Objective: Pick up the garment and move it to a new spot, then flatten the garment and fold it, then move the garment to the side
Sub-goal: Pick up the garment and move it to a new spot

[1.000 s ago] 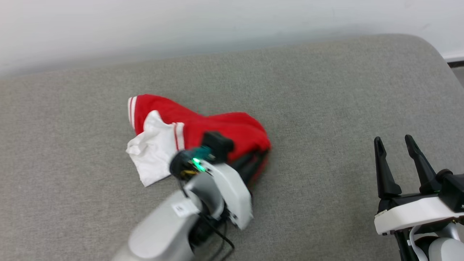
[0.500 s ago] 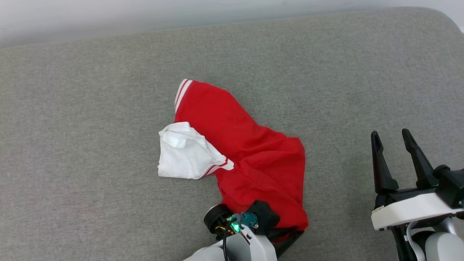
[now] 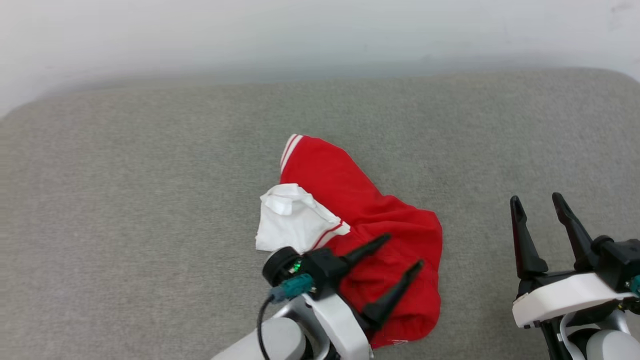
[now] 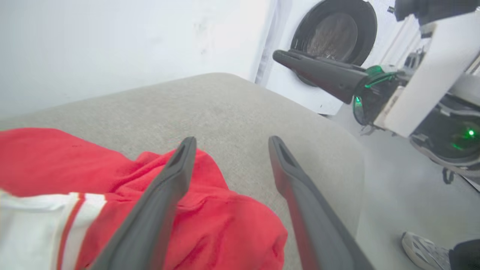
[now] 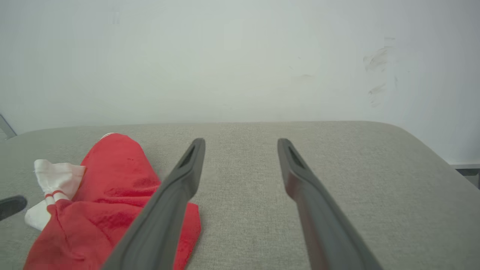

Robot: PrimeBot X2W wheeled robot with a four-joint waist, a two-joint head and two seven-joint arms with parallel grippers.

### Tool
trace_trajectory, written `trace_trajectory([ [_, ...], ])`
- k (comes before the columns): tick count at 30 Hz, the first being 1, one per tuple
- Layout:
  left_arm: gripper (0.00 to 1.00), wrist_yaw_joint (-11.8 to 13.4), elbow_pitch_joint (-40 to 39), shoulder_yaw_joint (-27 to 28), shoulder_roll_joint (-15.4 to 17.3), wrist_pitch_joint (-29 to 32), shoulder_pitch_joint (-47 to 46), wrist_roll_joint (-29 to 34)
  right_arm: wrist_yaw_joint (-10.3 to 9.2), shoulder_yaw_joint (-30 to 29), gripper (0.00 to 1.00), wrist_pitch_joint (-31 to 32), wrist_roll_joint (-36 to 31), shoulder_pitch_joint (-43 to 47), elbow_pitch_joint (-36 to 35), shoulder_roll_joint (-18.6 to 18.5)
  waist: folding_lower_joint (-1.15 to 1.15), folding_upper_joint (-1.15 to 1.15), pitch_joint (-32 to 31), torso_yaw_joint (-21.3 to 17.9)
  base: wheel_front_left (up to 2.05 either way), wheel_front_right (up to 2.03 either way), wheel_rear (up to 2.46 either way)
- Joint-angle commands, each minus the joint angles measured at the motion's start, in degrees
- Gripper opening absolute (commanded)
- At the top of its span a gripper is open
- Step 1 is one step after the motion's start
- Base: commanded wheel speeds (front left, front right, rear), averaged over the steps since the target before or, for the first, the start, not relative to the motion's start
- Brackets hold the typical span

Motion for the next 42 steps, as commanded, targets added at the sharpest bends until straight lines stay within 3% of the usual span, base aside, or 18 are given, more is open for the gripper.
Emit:
trace_trajectory([
  [1,1.0,1.16,-0.75,1.79,0.54,-1.13,1.23,-0.11,-0.04,0.07,1.0,0.45,-0.35,0.87,-0.6,0.0,0.0,0.0,-1.67,1.63,0.0,0.0,0.0],
  [8,1.0,5.45,-2.27,9.96,2.34,-2.41,3.86,0.13,-0.04,0.07,1.0,1.6,-0.66,2.34,-0.97,0.01,0.0,0.0,-3.24,3.57,0.0,0.0,0.0],
  [17,1.0,9.01,-4.95,25.64,4.61,-2.44,10.44,2.81,-0.04,0.63,1.0,2.7,-1.13,4.08,-1.49,0.0,0.0,0.0,-4.81,5.42,0.0,0.0,0.0],
  [29,1.0,9.89,-5.01,39.04,6.52,-2.44,19.85,7.95,-0.04,1.48,1.0,3.45,-1.51,6.16,-1.69,0.01,0.0,0.0,-6.82,6.37,0.0,0.0,0.0],
  [42,1.0,7.7,-3.34,40.78,5.26,-2.45,24.01,9.63,-0.04,1.75,1.0,3.68,-0.13,7.64,-1.44,0.01,0.0,0.0,-8.6,6.13,0.0,0.0,0.0],
])
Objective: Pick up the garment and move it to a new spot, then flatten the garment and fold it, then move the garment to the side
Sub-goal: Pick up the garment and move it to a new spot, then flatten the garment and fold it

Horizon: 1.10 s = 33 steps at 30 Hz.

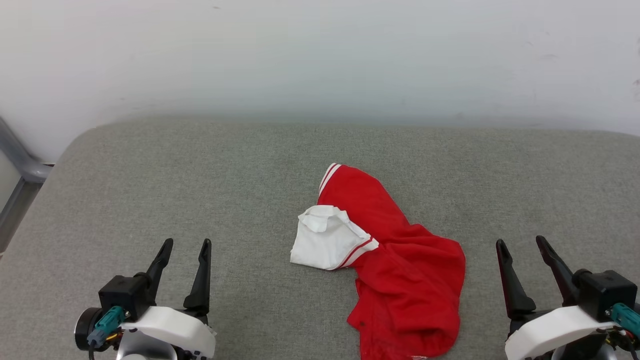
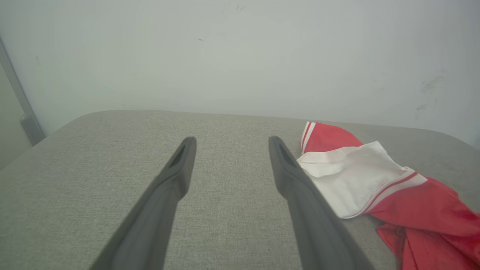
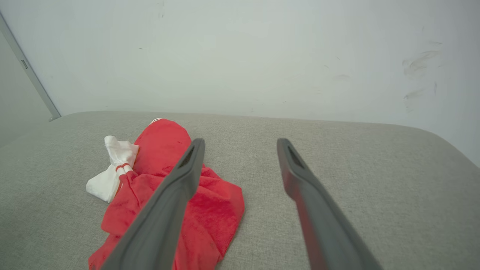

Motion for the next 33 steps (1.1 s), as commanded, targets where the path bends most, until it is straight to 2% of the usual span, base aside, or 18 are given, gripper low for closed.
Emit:
trace_trajectory([
  [1,1.0,-0.33,0.28,0.24,-0.19,-0.14,0.2,0.32,-0.04,0.0,1.0,0.01,0.33,0.54,-0.06,0.01,0.0,0.0,-0.03,-0.01,0.0,0.0,0.0],
  [10,1.0,-0.98,1.33,-0.68,-0.92,0.45,-1.44,0.87,-0.04,-0.34,1.0,-0.21,0.89,0.65,0.18,0.01,0.0,0.0,0.03,-0.08,0.0,0.0,0.0],
  [16,1.0,-3.85,1.92,-3.83,-1.86,4.64,-6.53,0.34,-0.04,-0.08,1.0,-0.17,0.92,-0.45,-0.12,0.01,0.0,0.0,1.99,-0.53,0.0,0.0,0.0],
  [22,1.0,-7.67,2.98,-7.98,-3.1,11.85,-14.0,-0.65,-0.04,0.38,1.0,-0.35,1.0,-1.55,-0.18,0.0,0.0,0.0,4.58,-2.27,0.0,0.0,0.0],
  [26,1.0,-10.1,4.86,-11.47,-3.56,20.95,-18.86,-3.81,-0.04,0.26,1.0,-0.49,1.05,-2.59,-0.12,0.01,0.0,0.0,6.91,-3.41,0.0,0.0,0.0],
  [29,1.0,-10.97,5.53,-13.68,-3.12,27.84,-22.37,-7.09,-0.04,0.65,1.0,-0.58,1.46,-3.33,0.5,0.02,0.0,0.0,8.55,-4.44,0.0,0.0,0.0],
  [33,1.0,-11.36,6.17,-16.1,-1.69,34.14,-26.13,-9.87,-0.04,1.45,1.0,-1.27,2.2,-4.47,1.46,0.01,0.0,0.0,10.56,-6.06,0.0,0.0,0.0],
])
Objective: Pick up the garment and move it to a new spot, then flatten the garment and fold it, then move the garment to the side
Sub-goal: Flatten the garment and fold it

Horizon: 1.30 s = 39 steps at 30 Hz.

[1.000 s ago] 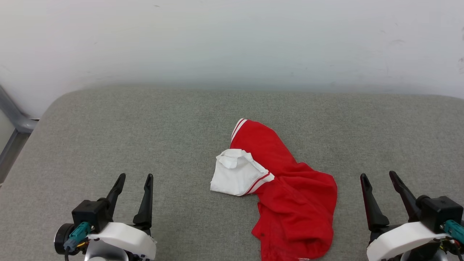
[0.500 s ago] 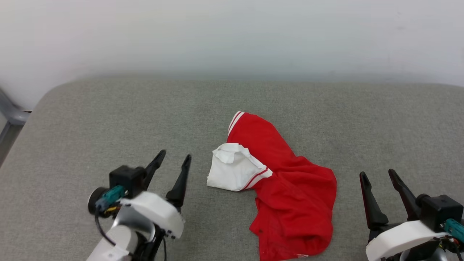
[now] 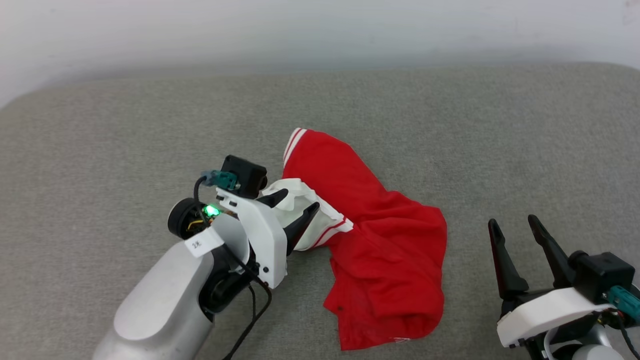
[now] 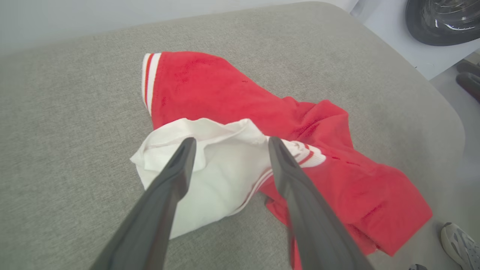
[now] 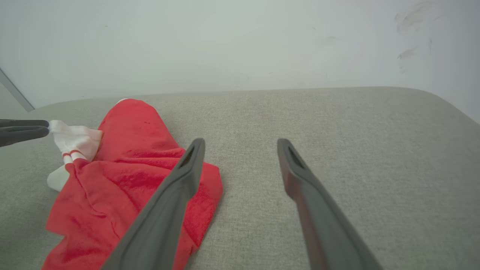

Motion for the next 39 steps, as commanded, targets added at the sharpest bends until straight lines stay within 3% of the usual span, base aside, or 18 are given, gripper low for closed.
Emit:
trace_trajectory([
  [1,1.0,-0.22,0.42,-0.95,0.85,2.11,-1.74,-0.9,-0.03,0.41,1.0,-0.65,0.67,-1.26,0.49,0.01,-0.01,0.0,1.82,-1.69,0.0,0.0,0.0],
  [15,1.0,-0.32,5.2,-12.76,6.55,14.63,-9.78,-6.94,-0.03,2.47,1.0,-2.82,2.75,-4.07,3.95,0.01,-0.01,0.0,5.67,-5.12,0.0,0.0,0.0],
  [17,0.49,-0.32,6.15,-14.3,7.02,15.47,-10.71,-8.21,-0.03,2.85,1.0,-3.06,2.93,-4.53,4.36,0.01,-0.01,0.0,5.98,-5.44,0.0,0.0,0.0],
  [19,0.11,-0.32,6.96,-15.7,7.25,15.63,-11.09,-9.27,-0.03,3.01,1.0,-3.31,3.11,-4.8,4.62,0.01,-0.01,0.0,6.21,-5.66,0.0,0.0,0.0],
  [20,0.11,-0.32,6.96,-15.7,7.25,15.63,-11.09,-9.27,-0.03,3.01,1.0,-3.31,3.11,-4.8,4.62,0.01,-0.01,0.0,6.21,-5.66,0.0,0.0,0.0],
  [21,0.0,-0.32,7.51,-16.31,7.39,15.41,-11.27,-9.68,-0.03,3.04,1.0,-3.43,3.25,-4.81,4.86,0.01,-0.01,0.0,6.29,-5.73,0.0,0.0,0.0],
  [32,0.0,0.04,7.3,-17.2,9.45,2.76,-14.64,-6.51,-0.03,1.85,1.0,-3.08,3.58,-3.88,6.15,0.01,-0.01,0.0,4.61,-3.58,0.0,0.0,0.0],
  [39,0.0,4.7,0.6,-14.36,13.01,-6.56,-11.09,-3.28,-0.03,0.48,1.0,-1.9,2.96,-3.17,5.89,-0.01,-0.01,0.0,1.94,-0.05,0.0,0.0,0.0],
])
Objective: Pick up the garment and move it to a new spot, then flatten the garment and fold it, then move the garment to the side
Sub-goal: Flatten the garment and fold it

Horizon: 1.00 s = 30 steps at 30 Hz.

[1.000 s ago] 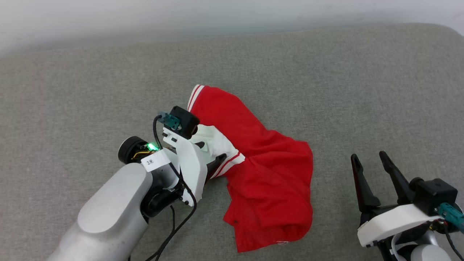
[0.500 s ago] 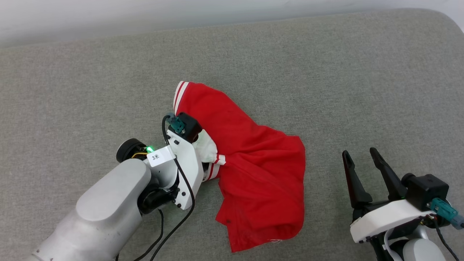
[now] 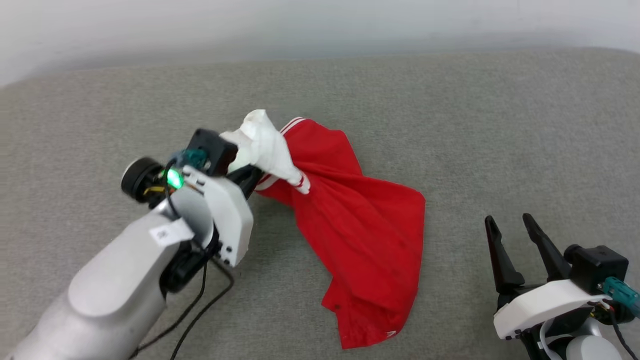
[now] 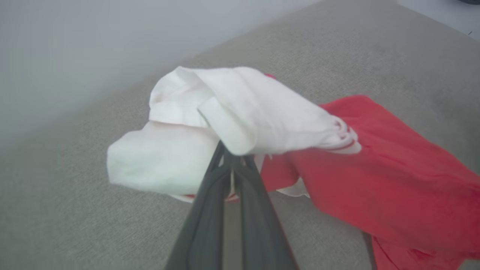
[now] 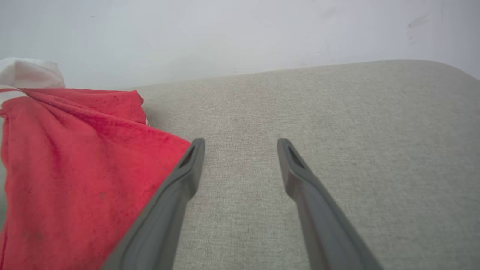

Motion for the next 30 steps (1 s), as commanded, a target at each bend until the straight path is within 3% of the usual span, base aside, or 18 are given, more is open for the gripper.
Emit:
trace_trajectory([
  [1,0.0,1.18,-1.01,0.44,0.76,-1.39,2.76,0.02,-0.03,-0.37,1.0,0.26,-0.27,0.52,-0.32,-0.02,0.0,0.0,-1.32,1.5,0.0,0.0,0.0],
  [6,0.0,5.98,-5.02,2.8,2.86,-7.78,12.05,-1.59,-0.04,-1.14,1.0,0.98,-0.62,1.28,-0.97,-0.01,0.0,0.0,-2.47,3.24,0.0,0.0,0.0],
  [12,0.0,10.05,-4.13,4.67,2.01,-13.89,24.97,-6.28,-0.04,-1.85,1.0,1.92,-1.16,2.41,-2.06,-0.01,0.0,0.0,-3.26,4.75,0.0,0.0,0.0],
  [22,0.02,9.95,1.6,4.18,-2.34,-18.1,35.29,-11.43,-0.04,-2.14,1.0,3.55,-1.95,3.59,-3.56,0.0,0.0,0.0,-5.65,5.66,0.0,0.0,0.0],
  [24,0.87,10.1,2.0,4.61,-3.06,-19.81,35.38,-11.23,-0.04,-2.18,1.0,3.75,-1.95,3.72,-3.79,0.0,0.0,0.0,-6.04,5.63,0.0,0.0,0.0],
  [25,1.0,10.16,2.07,4.94,-3.17,-20.89,35.1,-10.91,-0.03,-2.18,1.0,3.81,-1.93,3.76,-3.97,0.0,0.0,0.0,-6.2,5.58,0.0,0.0,0.0],
  [30,1.0,11.13,1.14,7.14,-2.74,-25.36,33.73,-8.57,-0.04,-2.57,1.0,4.0,-1.96,4.13,-4.33,-0.01,0.0,0.0,-6.95,5.21,0.0,0.0,0.0],
])
